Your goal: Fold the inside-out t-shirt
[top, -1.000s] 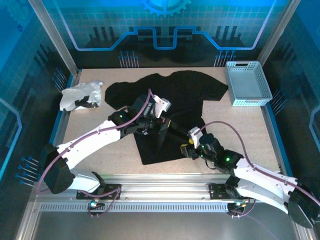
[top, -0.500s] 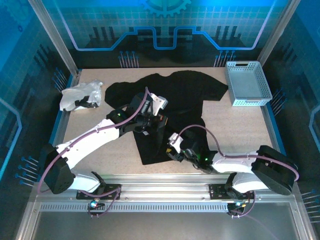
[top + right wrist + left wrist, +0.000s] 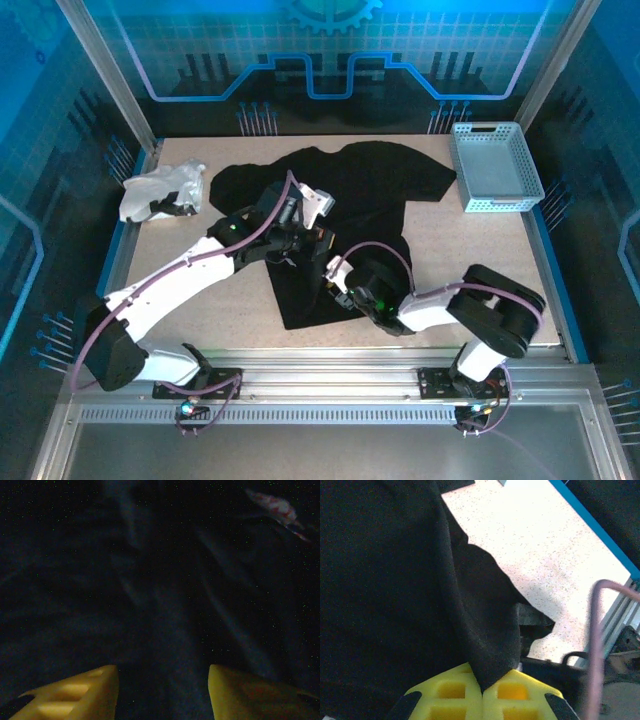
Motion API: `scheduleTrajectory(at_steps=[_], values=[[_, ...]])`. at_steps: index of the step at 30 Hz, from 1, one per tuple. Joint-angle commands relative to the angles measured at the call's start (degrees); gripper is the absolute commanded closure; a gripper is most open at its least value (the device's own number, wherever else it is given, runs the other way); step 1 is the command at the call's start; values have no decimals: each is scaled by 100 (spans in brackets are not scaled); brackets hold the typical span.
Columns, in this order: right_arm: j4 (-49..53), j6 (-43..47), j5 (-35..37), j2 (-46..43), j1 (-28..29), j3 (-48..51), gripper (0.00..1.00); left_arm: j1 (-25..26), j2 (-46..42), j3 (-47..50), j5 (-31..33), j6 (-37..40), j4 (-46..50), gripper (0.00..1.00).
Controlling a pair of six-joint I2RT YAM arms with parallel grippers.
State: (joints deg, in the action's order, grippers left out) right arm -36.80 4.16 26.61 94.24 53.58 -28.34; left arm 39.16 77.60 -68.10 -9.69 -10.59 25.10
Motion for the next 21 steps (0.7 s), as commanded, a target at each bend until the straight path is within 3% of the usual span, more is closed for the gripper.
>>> scheduleTrajectory(at_steps=[1, 13, 21], values=[[-376, 81, 332, 364, -250, -352, 50, -31, -296, -233, -247, 49, 182, 100], [1135, -126, 968, 1029, -607, -1861, 51, -31, -688, -270, -799, 0, -63, 100], [1970, -64, 940, 1437, -819, -2792, 50, -34, -817, -599, -927, -111, -200, 100]])
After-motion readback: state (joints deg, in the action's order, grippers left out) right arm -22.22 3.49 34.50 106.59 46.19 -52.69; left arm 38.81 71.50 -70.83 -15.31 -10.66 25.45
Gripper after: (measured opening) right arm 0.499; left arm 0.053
